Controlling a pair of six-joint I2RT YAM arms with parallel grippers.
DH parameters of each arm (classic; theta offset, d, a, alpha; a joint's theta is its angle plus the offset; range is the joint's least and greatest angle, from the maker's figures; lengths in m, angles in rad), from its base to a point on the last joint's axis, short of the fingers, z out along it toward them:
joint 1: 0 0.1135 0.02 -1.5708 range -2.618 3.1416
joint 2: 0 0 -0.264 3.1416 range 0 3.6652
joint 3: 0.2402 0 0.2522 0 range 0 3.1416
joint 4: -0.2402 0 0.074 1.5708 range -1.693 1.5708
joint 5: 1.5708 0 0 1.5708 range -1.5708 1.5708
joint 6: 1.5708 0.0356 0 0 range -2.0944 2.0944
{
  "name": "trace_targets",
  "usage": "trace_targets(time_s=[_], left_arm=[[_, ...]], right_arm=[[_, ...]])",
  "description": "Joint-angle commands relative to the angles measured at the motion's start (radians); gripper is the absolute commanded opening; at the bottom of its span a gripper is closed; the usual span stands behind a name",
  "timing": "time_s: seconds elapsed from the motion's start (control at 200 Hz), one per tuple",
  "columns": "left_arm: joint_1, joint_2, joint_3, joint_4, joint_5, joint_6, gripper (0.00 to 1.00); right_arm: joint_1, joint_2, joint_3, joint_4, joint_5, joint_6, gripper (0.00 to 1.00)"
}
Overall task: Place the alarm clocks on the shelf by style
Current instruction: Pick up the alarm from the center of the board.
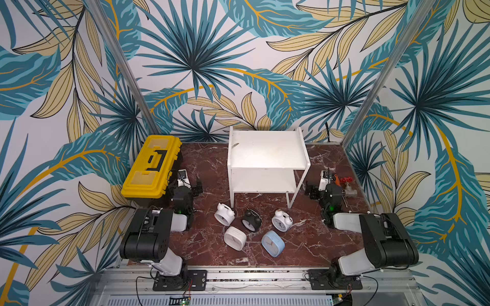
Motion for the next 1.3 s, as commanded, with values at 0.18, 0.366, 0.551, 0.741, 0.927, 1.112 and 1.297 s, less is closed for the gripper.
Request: trace_targets(time_s=[0.18, 0.366, 0.551, 0.741, 0.927, 1.112, 1.297], left_arm=[[-0.003, 0.006, -0.024, 0.025, -0.005, 0.005, 1.0], [-0.002, 0.006, -0.024, 0.025, -0.005, 0.004, 1.0], [-0.002, 0.007, -0.022, 0.022, -0.005, 0.003, 1.0], [0.007, 0.003, -0.02, 0.011, 0.007, -0.004, 1.0], [0.006, -0.341, 0.17, -0.559, -0.246, -0.135, 1.0], [0.012, -0.583, 0.404, -1.179, -0.328, -0.623, 1.0], [-0.205, -0.63, 0.496, -1.455, -0.136, -0.655, 1.0]], right_arm=[[0.003, -0.009, 0.0, 0.003, -0.015, 0.001, 0.99], [0.002, -0.008, 0.001, 0.005, -0.012, 0.002, 0.99], [0.002, -0.009, 0.0, 0.003, -0.014, 0.002, 1.0], [0.002, -0.016, 0.004, 0.016, 0.033, 0.003, 1.0], [0.005, -0.321, 0.469, -1.046, 0.309, 0.294, 1.0], [-0.06, -0.408, 0.474, -1.364, 0.156, 0.586, 0.95], [0.143, -0.45, 0.672, -1.775, 0.331, 0.66, 0.64]])
